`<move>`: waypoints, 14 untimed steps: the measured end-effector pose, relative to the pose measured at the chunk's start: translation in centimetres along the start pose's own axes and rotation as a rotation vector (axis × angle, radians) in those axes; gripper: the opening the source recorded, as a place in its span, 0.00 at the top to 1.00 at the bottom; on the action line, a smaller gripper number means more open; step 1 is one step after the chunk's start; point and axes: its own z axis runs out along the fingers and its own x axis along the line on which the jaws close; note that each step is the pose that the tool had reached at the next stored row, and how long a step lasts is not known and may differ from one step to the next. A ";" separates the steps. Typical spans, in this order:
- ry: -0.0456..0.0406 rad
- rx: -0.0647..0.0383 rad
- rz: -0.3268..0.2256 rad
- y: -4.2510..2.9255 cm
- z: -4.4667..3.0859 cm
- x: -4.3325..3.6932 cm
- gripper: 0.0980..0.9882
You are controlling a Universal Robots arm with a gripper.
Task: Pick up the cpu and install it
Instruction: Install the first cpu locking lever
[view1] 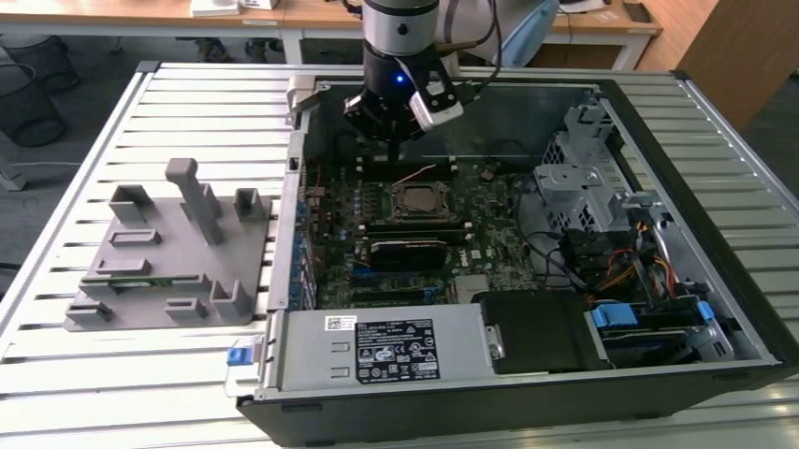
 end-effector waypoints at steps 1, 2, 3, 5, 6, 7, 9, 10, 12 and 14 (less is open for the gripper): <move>0.0000 0.000 0.000 0.00 0.01 -0.21 0.99; 0.0000 0.000 0.000 0.01 0.01 -0.44 0.99; 0.0000 0.000 0.000 0.01 0.01 -0.45 0.99; 0.0000 0.000 0.000 0.01 0.01 -0.48 0.99; 0.0000 0.000 0.000 0.01 0.01 -0.48 0.99; -0.0001 0.000 0.000 0.01 0.02 -0.53 0.99; 0.0000 0.000 0.000 0.01 0.01 -0.57 0.99; 0.0000 0.000 0.000 0.01 0.01 -0.57 0.99; 0.0000 0.000 0.000 0.01 0.01 -0.58 0.99; 0.0000 0.000 0.000 0.01 0.01 -0.59 0.99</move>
